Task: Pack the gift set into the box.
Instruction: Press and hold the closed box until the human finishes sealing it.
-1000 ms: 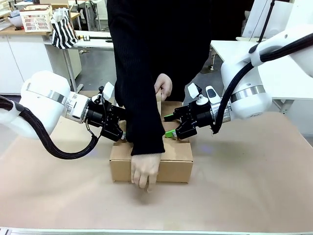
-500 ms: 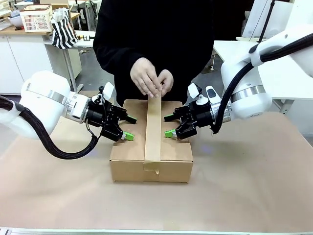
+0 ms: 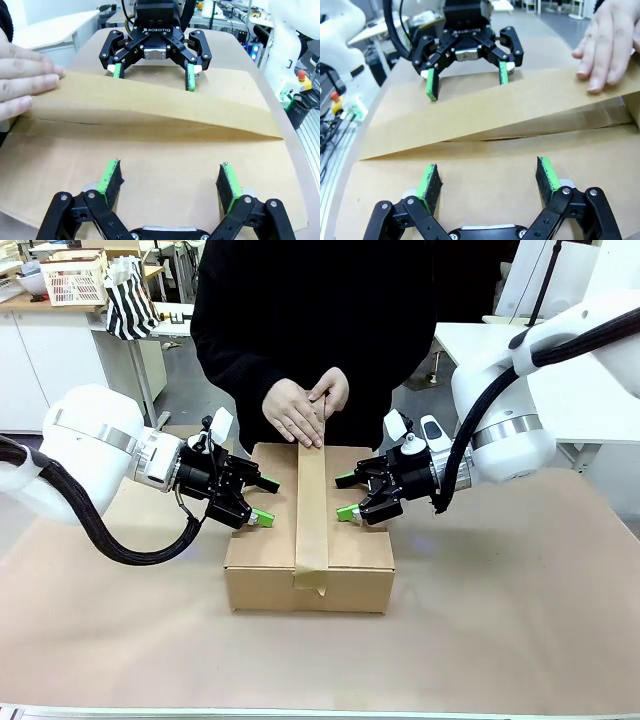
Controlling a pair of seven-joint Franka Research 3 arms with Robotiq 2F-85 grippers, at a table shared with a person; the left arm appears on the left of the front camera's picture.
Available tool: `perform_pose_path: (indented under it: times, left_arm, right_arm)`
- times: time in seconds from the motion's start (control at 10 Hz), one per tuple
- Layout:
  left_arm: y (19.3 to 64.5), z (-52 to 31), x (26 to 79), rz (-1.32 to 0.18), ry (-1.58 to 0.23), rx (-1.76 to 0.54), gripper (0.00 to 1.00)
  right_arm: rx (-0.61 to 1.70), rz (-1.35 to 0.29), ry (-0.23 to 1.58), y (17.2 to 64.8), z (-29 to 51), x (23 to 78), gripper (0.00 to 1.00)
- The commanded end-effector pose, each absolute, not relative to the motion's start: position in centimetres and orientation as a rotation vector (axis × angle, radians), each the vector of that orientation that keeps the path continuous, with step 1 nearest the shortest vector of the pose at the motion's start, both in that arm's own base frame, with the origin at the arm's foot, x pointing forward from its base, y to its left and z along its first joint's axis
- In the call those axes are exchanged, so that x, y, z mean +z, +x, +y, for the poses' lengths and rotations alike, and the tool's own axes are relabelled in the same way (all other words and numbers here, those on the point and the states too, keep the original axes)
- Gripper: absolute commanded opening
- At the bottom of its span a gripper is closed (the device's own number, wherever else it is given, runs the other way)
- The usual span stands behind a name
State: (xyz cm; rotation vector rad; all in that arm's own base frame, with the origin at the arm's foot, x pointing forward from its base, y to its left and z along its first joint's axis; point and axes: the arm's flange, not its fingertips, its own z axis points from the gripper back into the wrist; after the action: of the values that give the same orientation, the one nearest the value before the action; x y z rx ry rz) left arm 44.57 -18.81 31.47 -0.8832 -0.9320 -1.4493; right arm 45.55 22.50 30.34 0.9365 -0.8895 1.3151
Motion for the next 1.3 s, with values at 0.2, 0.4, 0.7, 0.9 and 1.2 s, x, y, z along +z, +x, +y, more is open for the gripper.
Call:
perform_pose_path:
  times: [0.2,0.4,0.7,0.9,1.2]
  left_arm:
    - [44.52,-18.82,31.33,-0.93,-0.882,-1.447,1.0]
    - [44.52,-18.82,31.33,-0.93,-0.882,-1.447,1.0]
    - [44.52,-18.82,31.33,-0.93,-0.882,-1.447,1.0]
    - [44.52,-18.82,31.33,-0.93,-0.882,-1.447,1.0]
    - [44.52,-18.82,31.33,-0.93,-0.882,-1.447,1.0]
  right_arm:
    - [1.314,-0.888,0.94,45.42,22.37,29.92,1.0]
    - [1.314,-0.888,0.94,45.42,22.37,29.92,1.0]
    - [1.314,-0.888,0.94,45.42,22.37,29.92,1.0]
    - [1.314,-0.888,0.94,45.42,22.37,29.92,1.0]
    - [1.314,-0.888,0.94,45.42,22.37,29.92,1.0]
